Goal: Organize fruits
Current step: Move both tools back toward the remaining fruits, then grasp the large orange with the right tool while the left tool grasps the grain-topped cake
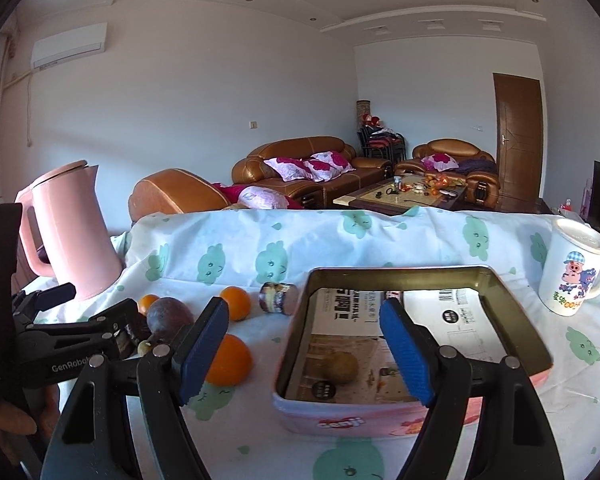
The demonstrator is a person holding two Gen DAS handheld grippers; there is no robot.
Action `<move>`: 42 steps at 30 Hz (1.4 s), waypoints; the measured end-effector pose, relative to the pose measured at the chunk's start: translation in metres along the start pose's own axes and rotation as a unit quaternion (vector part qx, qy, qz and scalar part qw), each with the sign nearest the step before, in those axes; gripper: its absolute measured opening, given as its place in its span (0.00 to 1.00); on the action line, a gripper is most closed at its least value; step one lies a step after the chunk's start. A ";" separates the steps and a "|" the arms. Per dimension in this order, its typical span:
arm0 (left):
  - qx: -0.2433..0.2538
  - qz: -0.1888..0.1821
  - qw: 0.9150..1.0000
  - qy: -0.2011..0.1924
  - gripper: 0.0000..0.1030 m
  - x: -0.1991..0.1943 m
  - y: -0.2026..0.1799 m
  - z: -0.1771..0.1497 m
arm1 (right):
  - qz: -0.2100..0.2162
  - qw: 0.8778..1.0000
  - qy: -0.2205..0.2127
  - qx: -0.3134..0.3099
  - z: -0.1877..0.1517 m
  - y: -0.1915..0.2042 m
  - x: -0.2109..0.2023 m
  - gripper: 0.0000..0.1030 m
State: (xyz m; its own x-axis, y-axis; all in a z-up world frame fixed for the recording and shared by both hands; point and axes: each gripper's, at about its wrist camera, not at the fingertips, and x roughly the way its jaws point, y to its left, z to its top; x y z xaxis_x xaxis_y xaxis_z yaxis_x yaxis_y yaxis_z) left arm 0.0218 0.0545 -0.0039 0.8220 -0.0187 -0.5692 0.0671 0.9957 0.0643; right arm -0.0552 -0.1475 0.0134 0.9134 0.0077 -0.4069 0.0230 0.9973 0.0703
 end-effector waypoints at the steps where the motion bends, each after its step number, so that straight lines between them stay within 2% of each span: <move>1: -0.005 0.004 1.000 0.007 0.98 0.003 0.009 0.000 | 0.005 1.000 0.004 -0.009 0.000 0.007 0.002 0.77; 7: -0.042 0.015 0.998 0.041 0.98 0.012 0.056 0.001 | 0.027 0.995 0.059 -0.071 -0.004 0.045 0.024 0.77; 11: -0.052 0.004 0.997 0.051 0.98 0.012 0.070 0.000 | 0.036 0.988 0.106 -0.106 -0.009 0.061 0.043 0.77; 15: -0.013 -0.029 0.997 0.068 0.98 0.013 0.060 -0.003 | 0.040 0.979 0.158 -0.121 -0.014 0.069 0.065 0.74; 19: 0.033 -0.054 0.994 0.086 0.95 0.016 0.039 -0.007 | 0.027 0.970 0.183 -0.155 -0.017 0.077 0.079 0.61; 22: 0.048 -0.077 0.992 0.092 0.91 0.016 0.029 -0.010 | 0.009 0.961 0.209 -0.182 -0.022 0.084 0.091 0.57; 25: 0.055 -0.089 0.990 0.095 0.88 0.018 0.022 -0.011 | 0.013 0.960 0.209 -0.186 -0.021 0.084 0.092 0.55; 28: 0.060 -0.103 0.987 0.112 0.72 0.025 0.018 -0.015 | 0.011 0.959 0.209 -0.190 -0.022 0.083 0.090 0.48; 31: 0.051 -0.120 0.983 0.126 0.48 0.034 0.017 -0.017 | 0.017 0.961 0.205 -0.185 -0.021 0.081 0.088 0.47; 33: 0.043 -0.129 0.981 0.137 0.39 0.040 0.017 -0.020 | 0.034 0.966 0.199 -0.163 -0.019 0.076 0.085 0.47; 35: 0.040 -0.136 0.981 0.135 0.36 0.040 0.017 -0.021 | 0.052 0.971 0.189 -0.135 -0.015 0.070 0.080 0.47; 38: 0.033 -0.127 0.984 0.123 0.35 0.037 0.020 -0.019 | 0.073 0.978 0.163 -0.105 -0.010 0.063 0.070 0.47; 42: 0.001 -0.107 0.992 0.061 0.35 0.021 0.036 -0.009 | 0.094 0.985 0.117 -0.081 0.000 0.059 0.050 0.47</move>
State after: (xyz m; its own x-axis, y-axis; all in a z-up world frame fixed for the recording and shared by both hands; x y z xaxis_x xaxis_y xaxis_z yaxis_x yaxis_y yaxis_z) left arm 0.0363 0.0911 -0.0206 0.7135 -0.2187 -0.6656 0.2349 0.9697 -0.0669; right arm -0.0078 -0.0879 -0.0027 0.7760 0.1921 -0.6008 -0.2213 0.9749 0.0258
